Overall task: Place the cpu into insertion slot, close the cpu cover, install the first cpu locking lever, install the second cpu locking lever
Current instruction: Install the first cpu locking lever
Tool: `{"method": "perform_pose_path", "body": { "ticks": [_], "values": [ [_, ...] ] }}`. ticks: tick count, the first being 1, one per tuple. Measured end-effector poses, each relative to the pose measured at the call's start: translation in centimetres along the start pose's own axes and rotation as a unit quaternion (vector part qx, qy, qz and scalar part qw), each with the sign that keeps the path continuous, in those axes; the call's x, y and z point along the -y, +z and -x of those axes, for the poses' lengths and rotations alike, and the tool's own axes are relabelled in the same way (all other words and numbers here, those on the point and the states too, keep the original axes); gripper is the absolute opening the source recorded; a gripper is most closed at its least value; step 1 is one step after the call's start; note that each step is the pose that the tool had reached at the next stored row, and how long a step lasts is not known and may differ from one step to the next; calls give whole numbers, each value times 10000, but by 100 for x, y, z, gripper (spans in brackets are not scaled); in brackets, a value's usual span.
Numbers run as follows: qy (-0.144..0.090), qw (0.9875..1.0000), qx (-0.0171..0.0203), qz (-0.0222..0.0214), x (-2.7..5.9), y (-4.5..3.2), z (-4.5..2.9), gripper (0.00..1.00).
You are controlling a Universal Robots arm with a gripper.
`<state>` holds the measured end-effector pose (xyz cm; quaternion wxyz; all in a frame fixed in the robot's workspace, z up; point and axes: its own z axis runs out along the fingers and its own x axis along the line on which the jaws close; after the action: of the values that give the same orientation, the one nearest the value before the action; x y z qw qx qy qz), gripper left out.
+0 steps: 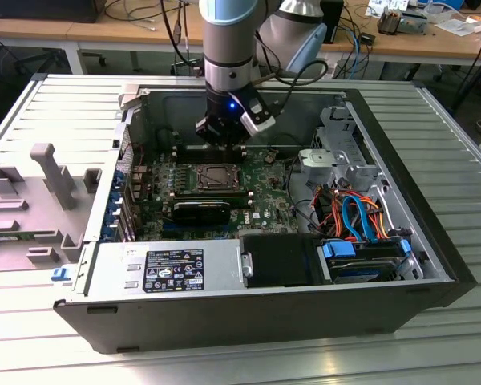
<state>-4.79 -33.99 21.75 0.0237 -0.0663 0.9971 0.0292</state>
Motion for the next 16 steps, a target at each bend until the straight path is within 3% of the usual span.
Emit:
{"method": "perform_pose_path", "body": {
  "ticks": [1,3,6,9,12,16],
  "values": [
    [0,10000,-5,-28,1,-1,-1,11],
    [-10,9997,-33,-231,1,-2,0,11],
    [-21,9988,-66,-477,2,-2,-1,11],
    [25,9988,-67,-487,5,-24,1,11],
    [230,9985,-65,-496,2,-93,5,11],
    [345,9981,-65,-501,28,-106,2,11]
  ]
}}
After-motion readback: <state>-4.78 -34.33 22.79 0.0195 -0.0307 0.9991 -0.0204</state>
